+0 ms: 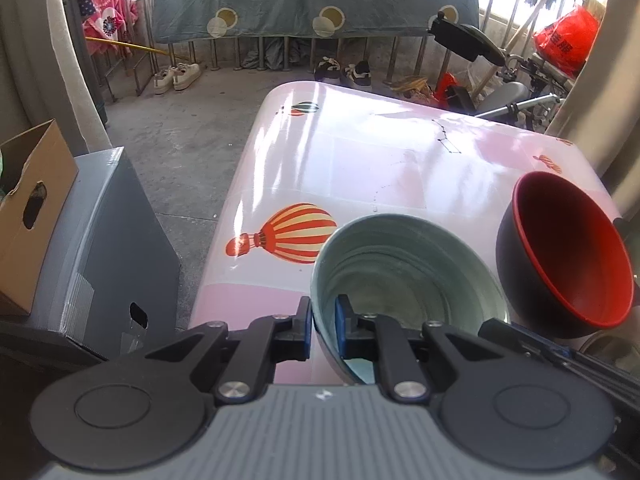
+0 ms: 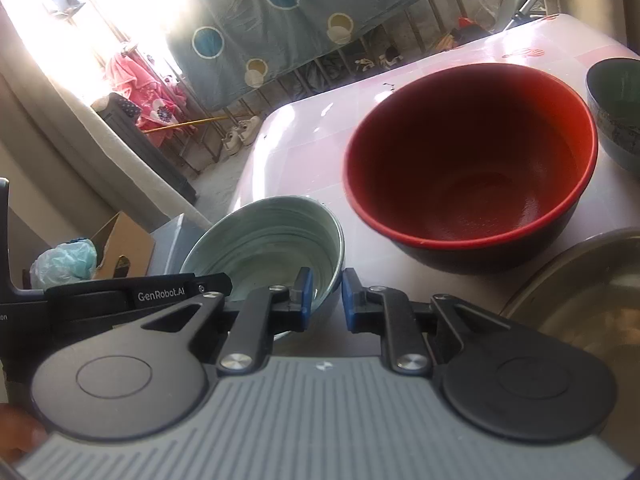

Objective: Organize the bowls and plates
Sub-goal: 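Lift the pale green bowl into the red bowl and open the left gripper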

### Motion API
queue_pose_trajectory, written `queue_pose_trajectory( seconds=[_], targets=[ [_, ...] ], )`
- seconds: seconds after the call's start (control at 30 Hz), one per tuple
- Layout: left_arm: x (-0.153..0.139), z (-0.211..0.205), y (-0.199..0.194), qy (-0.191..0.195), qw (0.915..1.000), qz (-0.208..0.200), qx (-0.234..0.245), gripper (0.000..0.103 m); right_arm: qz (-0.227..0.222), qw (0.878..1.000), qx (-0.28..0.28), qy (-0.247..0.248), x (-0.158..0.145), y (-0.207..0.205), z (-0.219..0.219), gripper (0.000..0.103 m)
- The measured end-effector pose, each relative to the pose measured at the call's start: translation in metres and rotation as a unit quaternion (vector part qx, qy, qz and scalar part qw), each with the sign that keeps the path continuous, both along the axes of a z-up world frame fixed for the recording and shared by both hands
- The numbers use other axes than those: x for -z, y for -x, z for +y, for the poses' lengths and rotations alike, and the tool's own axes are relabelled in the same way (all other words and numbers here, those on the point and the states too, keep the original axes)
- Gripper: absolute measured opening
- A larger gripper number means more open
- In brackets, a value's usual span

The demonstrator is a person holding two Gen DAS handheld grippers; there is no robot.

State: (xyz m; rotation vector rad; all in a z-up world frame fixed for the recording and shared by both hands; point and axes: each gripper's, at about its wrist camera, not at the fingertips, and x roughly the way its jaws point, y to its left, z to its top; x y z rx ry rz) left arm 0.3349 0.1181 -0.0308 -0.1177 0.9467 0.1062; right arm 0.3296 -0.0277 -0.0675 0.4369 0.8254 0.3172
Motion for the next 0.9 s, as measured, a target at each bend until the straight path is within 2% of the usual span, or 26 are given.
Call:
queue_pose_trajectory(
  seconds=[0.2,0.43,0.7,0.9],
  targets=[
    [-0.017,0.003,0.011,-0.002,0.9998,-0.016,-0.009,0.013,-0.018,1.000,-0.009,-0.006,-0.014,0.010,0.000,0.015],
    [-0.053,-0.007,0.014,-0.007,0.9987,-0.050,-0.007,0.013,-0.043,0.999,-0.008,-0.018,-0.038,0.017,-0.008,0.015],
    [-0.081,-0.055,-0.004,-0.007,0.9968,-0.076,0.026,0.013,-0.076,0.996,0.022,-0.034,-0.066,0.021,-0.050,0.015],
    [-0.073,-0.102,-0.031,-0.003,0.9960,-0.064,0.063,0.013,-0.088,0.994,0.061,-0.031,-0.076,0.017,-0.104,0.015]
  ],
)
